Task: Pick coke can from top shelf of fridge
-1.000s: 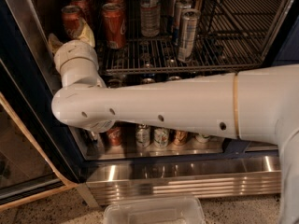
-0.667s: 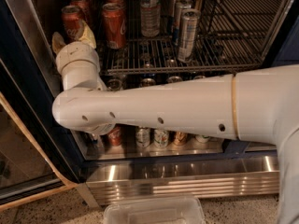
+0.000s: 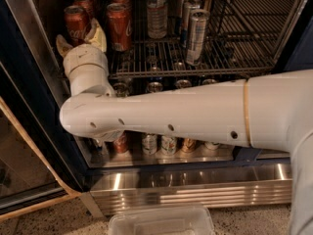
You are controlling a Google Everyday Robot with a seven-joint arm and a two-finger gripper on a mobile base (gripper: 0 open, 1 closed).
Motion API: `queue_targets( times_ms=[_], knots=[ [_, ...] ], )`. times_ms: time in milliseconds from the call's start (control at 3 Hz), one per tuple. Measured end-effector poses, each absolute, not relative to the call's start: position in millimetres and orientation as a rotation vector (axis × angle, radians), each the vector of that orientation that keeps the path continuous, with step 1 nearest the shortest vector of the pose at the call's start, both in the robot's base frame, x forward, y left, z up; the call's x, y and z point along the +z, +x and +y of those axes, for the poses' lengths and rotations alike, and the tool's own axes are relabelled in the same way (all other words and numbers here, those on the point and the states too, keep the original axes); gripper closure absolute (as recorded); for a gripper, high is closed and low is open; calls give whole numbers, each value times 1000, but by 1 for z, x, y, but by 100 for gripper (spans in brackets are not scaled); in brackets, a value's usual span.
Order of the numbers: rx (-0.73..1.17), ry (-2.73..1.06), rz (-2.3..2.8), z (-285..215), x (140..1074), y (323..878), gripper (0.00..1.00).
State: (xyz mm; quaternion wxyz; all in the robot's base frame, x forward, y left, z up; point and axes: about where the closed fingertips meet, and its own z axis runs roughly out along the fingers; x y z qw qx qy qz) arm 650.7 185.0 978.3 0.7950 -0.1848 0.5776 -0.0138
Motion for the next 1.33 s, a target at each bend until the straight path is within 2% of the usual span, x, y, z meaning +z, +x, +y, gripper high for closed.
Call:
queue_targets(
  times_ms=[333,1333],
  knots=[
    [-9,-402,1250,186,979,658,31],
    [49,-418,1309,194,967,682,36]
  ],
)
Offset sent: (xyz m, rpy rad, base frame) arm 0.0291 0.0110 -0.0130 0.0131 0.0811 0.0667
